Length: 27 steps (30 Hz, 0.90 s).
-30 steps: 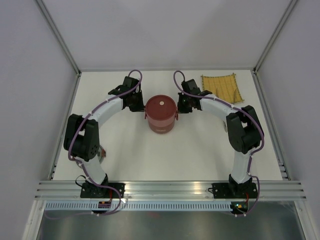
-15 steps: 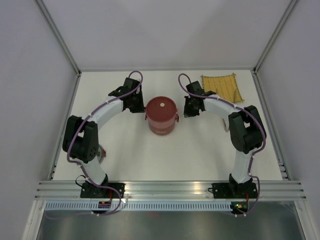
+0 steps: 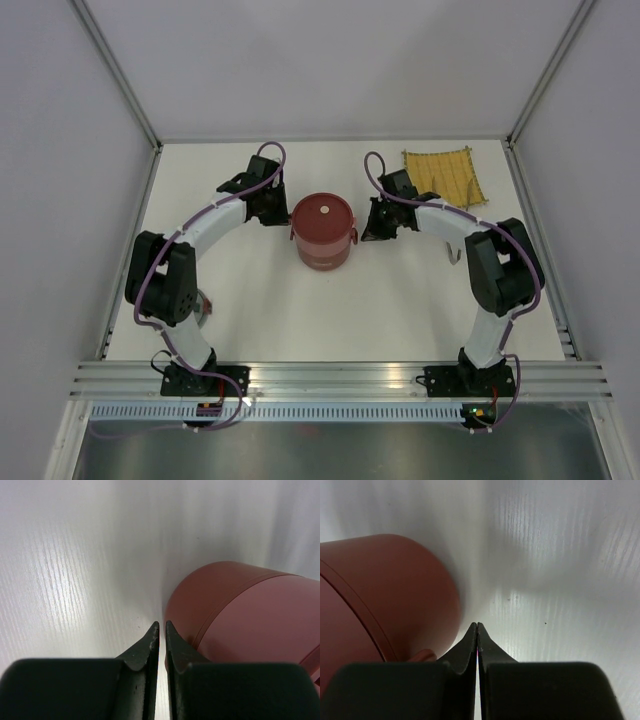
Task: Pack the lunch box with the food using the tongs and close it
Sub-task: Adjust the packing box at the center of the board.
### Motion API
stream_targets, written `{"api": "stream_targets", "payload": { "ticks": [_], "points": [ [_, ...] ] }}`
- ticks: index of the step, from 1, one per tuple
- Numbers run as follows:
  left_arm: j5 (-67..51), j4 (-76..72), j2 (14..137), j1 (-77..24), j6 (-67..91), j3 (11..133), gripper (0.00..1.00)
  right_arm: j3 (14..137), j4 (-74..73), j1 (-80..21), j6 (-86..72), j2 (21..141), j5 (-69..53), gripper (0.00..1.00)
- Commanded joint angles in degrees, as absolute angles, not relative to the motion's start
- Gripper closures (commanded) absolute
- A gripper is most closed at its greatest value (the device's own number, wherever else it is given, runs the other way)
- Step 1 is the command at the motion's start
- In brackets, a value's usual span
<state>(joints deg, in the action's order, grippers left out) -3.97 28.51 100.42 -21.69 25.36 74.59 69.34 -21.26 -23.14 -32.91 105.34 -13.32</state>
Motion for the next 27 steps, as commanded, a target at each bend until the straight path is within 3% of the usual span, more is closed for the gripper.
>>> {"api": "stream_targets", "payload": {
  "ticks": [1, 27],
  "points": [
    [-3.51, 29.27, 99.23, -22.32, 24.61, 74.27, 0.86, 69.87, -18.1, -22.94, -34.01, 101.69, -15.47, 1.0],
    [-4.57, 29.44, 99.14, -22.5, 24.52, 74.62, 0.86, 71.02, -23.47, -28.39, -34.54, 99.23, -11.69, 1.0]
  ]
}}
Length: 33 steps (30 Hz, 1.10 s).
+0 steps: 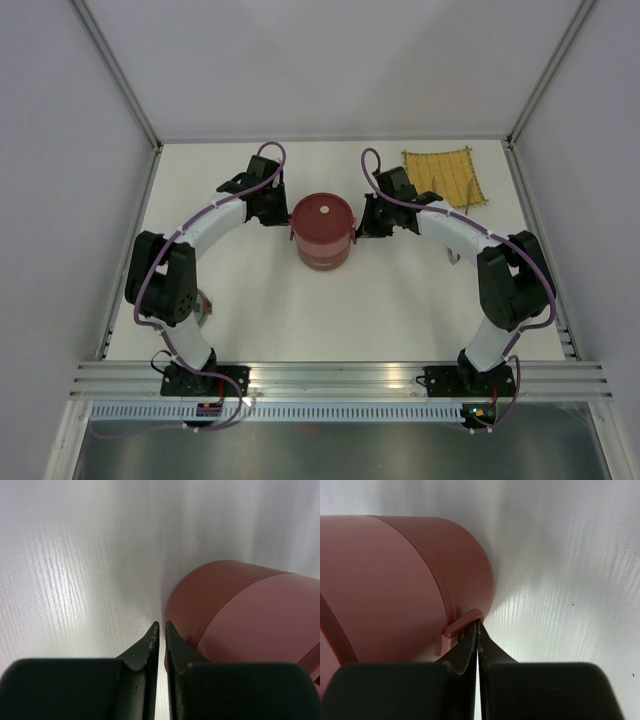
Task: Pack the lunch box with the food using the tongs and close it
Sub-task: Adjust the packing box at the center of the board.
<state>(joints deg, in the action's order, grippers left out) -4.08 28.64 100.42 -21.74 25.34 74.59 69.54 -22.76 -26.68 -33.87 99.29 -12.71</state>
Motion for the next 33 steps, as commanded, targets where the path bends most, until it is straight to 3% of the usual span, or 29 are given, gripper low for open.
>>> {"api": "stream_targets", "payload": {
  "ticks": [1, 27, 33],
  "points": [
    [-4.48, 29.36, 99.23, -22.59, 24.43, 74.71, 0.86, 70.93, -23.38, -28.39, -34.63, 99.23, -11.25, 1.0],
    [-1.32, 32.34, 100.9, -24.34, 22.59, 77.26, 0.86, 69.26, -18.2, -34.63, -37.35, 105.03, -0.35, 0.99],
    [-0.44, 32.61, 100.99, -24.61, 22.33, 76.91, 0.86, 66.97, -16.78, -34.63, -36.13, 102.13, 7.81, 1.0]
  ]
}}
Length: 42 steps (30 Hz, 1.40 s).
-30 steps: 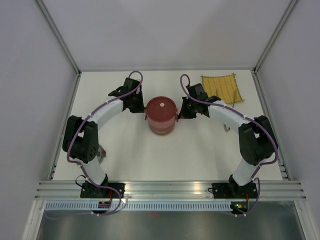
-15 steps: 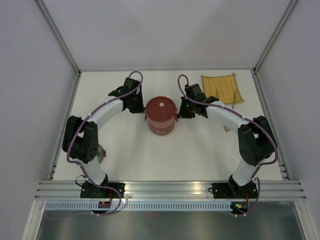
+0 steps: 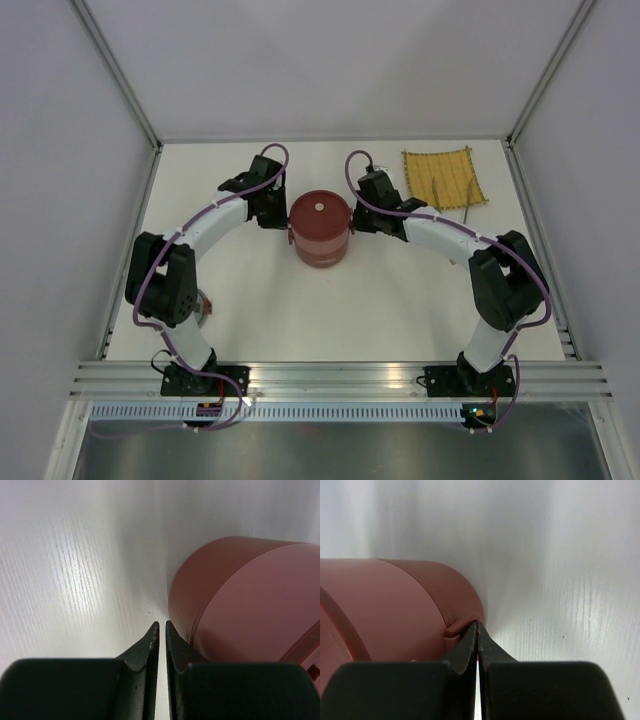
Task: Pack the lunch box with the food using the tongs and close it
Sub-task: Adjust the packing box at the center of the board.
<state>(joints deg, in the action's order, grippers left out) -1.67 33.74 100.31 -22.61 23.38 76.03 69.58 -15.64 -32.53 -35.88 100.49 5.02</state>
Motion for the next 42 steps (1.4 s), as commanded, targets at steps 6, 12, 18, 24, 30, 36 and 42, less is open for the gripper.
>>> {"api": "stream_targets", "payload": {
  "ticks": [6, 12, 18, 24, 30, 36, 42],
  "points": [
    [-0.18, 32.78, 100.37, -24.61, 22.41, 76.47, 0.86, 70.48, -23.11, -34.19, -32.26, 101.78, 14.06, 0.99],
    [1.76, 33.05, 99.84, -24.52, 22.67, 76.29, 0.86, 68.13, -21.8, -29.98, -33.22, 98.8, 6.62, 1.0],
    [1.67, 33.05, 99.93, -24.52, 23.11, 76.64, 0.86, 67.06, -19.95, -27.42, -33.49, 98.26, 3.43, 1.0],
    [1.58, 33.14, 99.84, -24.52, 23.12, 76.82, 0.86, 66.53, -17.94, -27.42, -33.92, 98.7, 1.41, 1.0],
    [0.88, 33.14, 100.55, -24.52, 23.29, 77.17, 0.87, 66.27, -11.7, -27.42, -35.77, 100.19, -3.77, 1.0],
    [0.97, 33.05, 100.46, -24.52, 22.94, 77.43, 0.87, 66.97, -6.6, -27.86, -37.09, 103.01, -7.64, 0.99],
    [0.26, 33.05, 101.16, -24.52, 22.68, 77.96, 0.87, 69.26, -5.01, -30.67, -35.77, 105.64, -10.28, 1.0]
  ]
}}
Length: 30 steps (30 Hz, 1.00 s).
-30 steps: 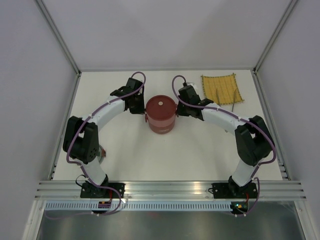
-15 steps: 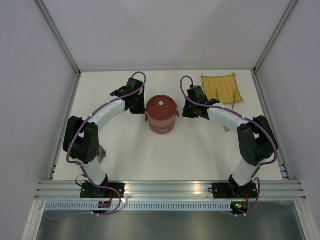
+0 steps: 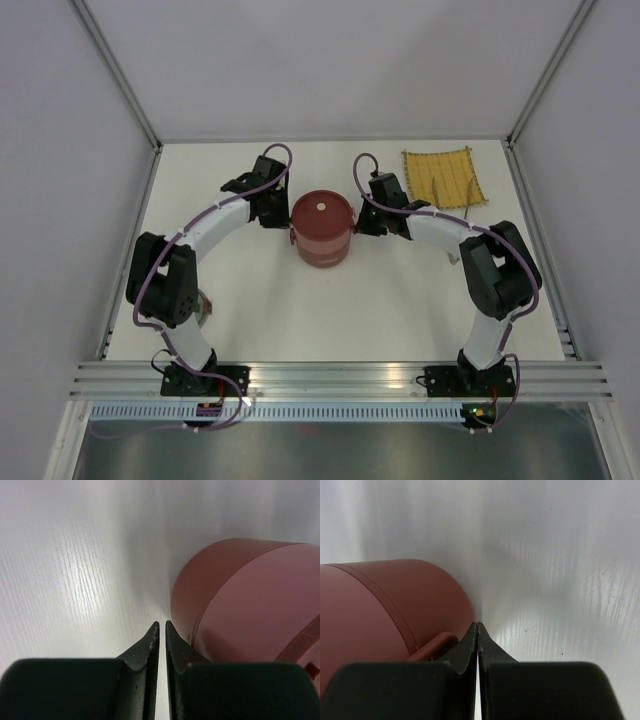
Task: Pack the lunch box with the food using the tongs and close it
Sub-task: Adjust the packing box at the center of the board.
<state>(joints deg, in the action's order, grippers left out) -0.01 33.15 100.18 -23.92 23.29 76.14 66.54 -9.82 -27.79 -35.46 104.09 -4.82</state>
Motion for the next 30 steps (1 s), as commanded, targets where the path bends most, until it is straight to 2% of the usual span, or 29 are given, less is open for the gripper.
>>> {"api": "stream_targets", "payload": {
  "ticks": [1, 10, 15, 18, 22, 30],
  "points": [
    [0.26, 33.05, 101.25, -24.52, 22.68, 78.22, 0.87, 69.26, -4.75, -31.28, -35.86, 106.08, -10.81, 0.99],
    [-1.93, 31.64, 102.22, -24.52, 20.22, 78.66, 0.87, 66.27, 5.27, -31.99, -37.53, 108.01, -16.34, 0.99],
    [-0.62, 31.55, 102.92, -24.43, 19.43, 80.24, 0.87, 70.75, 0.18, -31.9, -33.67, 109.6, -17.05, 1.0],
    [-0.26, 31.55, 103.27, -24.08, 18.98, 80.77, 0.87, 72.86, -8.77, -31.55, -30.51, 109.78, -13.37, 0.99],
    [1.23, 31.64, 103.62, -23.2, 18.63, 81.38, 0.87, 70.41, -15.28, -30.68, -28.92, 106.53, -6.34, 0.99],
    [0.26, 31.82, 104.85, -22.94, 17.23, 84.2, 0.87, 64.78, -19.24, -25.5, -28.74, 98.1, -6.24, 0.99]
  ]
}}
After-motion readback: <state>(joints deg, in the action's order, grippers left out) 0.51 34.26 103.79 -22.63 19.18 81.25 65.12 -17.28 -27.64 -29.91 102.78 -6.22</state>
